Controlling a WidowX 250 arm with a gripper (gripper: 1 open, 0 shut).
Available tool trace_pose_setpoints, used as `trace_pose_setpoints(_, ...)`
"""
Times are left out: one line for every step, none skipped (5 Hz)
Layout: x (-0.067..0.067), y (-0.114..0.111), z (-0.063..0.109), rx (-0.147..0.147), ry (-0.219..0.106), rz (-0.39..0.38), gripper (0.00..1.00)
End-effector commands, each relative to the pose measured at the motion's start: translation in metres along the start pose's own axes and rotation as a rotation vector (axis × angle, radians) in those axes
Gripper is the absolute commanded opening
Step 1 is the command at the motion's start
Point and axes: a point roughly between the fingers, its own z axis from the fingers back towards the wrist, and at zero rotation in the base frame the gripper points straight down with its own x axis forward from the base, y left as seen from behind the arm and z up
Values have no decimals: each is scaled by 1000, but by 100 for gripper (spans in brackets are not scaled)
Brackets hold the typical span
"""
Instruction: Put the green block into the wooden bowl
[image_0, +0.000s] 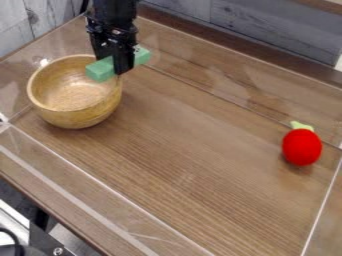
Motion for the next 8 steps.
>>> trace_pose_setpoints(-1,8,13,35,-44,-3,0)
trace_pose_setpoints(-3,12,9,35,-39,-11,0)
trace_pose_setpoints(-4,18,5,37,-36,-14,0)
trace_pose_setpoints(-5,22,3,38,-34,-18,0)
trace_pose_setpoints(-5,25,1,37,-30,-20,0)
trace_pose_setpoints(-5,28,-1,37,-23,-22,0)
trace_pose_setpoints(-4,32,-6,37,-12,-21,0)
trace_pose_setpoints(-3,35,-10,40,-5,-16,100)
